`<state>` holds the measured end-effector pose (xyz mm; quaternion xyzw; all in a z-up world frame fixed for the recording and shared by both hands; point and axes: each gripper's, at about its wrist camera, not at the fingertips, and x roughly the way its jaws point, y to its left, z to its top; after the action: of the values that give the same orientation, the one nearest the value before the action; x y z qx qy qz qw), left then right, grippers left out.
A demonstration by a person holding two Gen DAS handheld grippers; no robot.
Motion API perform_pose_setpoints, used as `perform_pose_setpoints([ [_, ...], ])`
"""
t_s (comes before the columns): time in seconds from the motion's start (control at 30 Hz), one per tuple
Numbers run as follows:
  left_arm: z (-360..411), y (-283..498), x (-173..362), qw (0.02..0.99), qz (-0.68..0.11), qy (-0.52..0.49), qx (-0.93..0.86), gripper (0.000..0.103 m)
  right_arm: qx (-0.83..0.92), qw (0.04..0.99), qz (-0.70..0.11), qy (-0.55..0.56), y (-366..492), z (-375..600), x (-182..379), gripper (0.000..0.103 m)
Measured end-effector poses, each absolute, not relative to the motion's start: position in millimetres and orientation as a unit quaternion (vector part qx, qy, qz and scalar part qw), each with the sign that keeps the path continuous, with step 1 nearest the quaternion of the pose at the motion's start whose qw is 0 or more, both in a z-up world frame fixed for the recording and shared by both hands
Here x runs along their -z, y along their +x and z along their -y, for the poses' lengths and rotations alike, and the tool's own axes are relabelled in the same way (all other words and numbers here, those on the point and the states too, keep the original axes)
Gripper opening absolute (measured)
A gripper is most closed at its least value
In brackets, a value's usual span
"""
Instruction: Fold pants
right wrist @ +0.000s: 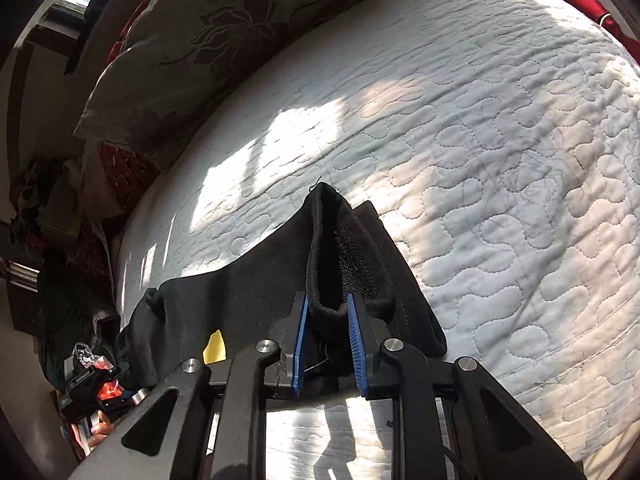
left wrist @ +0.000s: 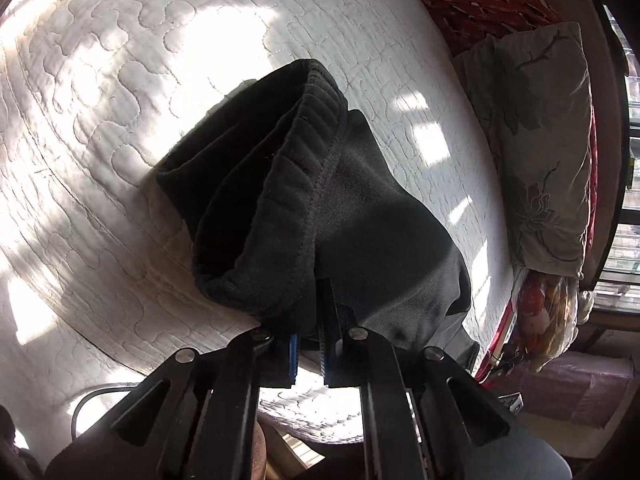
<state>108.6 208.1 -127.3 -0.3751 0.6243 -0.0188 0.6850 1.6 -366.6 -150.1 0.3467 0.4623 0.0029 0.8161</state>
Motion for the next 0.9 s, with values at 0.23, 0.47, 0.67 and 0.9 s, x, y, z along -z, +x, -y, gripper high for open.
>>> perform_pose_setpoints([
  [0.23,-227,100,112,0.702,-0.614,-0.361,0.013,0.002,-0.016,0.826,-0.42,0.374,-26,387,130,0.007],
  [0.47,-229,94,121,0.699,-0.623,-0.352,0.004,0.002,-0.013,0.796,-0.401,0.453,-45,415,147,0.007],
  [0.67,-237,91,143,0.674,-0.643,-0.364,-0.003,0.002,0.025,0.796,-0.411,0.444,-48,433,157,0.005],
  [0.9,-212,71,105,0.726,-0.621,-0.296,0.013,0.003,0.009,0.807,-0.402,0.432,-43,432,146,0.015],
])
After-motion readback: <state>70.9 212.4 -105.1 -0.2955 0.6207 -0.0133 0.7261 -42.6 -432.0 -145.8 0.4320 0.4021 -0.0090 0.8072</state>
